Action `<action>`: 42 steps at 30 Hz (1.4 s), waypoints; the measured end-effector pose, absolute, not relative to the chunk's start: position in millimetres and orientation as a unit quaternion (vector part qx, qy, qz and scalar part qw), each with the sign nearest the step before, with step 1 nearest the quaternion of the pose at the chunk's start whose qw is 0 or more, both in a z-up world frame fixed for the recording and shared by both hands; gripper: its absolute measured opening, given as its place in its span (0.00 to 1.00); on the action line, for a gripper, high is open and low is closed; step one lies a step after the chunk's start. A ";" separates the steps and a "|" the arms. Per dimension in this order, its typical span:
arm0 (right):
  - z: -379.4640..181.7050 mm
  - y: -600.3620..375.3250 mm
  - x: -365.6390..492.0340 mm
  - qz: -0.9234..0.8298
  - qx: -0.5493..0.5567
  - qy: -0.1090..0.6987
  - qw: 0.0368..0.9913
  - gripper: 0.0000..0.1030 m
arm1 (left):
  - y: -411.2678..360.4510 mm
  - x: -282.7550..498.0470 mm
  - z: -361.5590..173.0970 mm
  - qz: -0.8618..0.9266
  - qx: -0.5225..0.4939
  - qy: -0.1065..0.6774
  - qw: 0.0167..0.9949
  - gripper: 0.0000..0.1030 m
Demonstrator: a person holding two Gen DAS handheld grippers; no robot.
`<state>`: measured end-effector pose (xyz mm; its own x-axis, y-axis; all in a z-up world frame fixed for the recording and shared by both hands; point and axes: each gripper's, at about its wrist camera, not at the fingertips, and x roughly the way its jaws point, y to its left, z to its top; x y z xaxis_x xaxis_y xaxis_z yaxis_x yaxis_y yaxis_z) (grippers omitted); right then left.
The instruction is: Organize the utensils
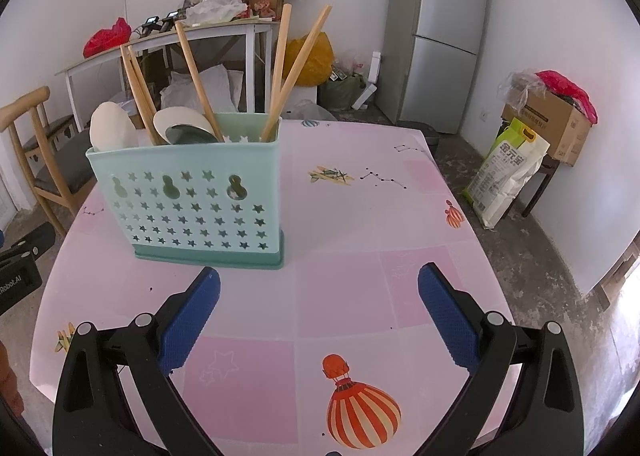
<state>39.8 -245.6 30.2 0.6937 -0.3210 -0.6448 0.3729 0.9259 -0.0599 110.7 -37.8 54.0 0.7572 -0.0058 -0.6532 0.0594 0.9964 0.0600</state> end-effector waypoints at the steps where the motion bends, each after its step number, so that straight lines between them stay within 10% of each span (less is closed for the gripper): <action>1: 30.2 -245.5 39.7 -0.189 0.038 0.343 0.920 0.94 | -37.5 110.7 54.3 -0.018 0.038 0.347 0.937 0.92; 42: 41.5 -237.3 40.2 -0.186 0.029 0.336 0.923 0.94 | -31.4 111.8 54.9 -0.015 0.034 0.346 0.938 0.92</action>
<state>40.2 -237.3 41.5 0.7049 -0.3234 -0.6313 0.3620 0.9294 -0.0719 111.8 -31.4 54.9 0.7608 -0.0048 -0.6490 0.0518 0.9972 0.0533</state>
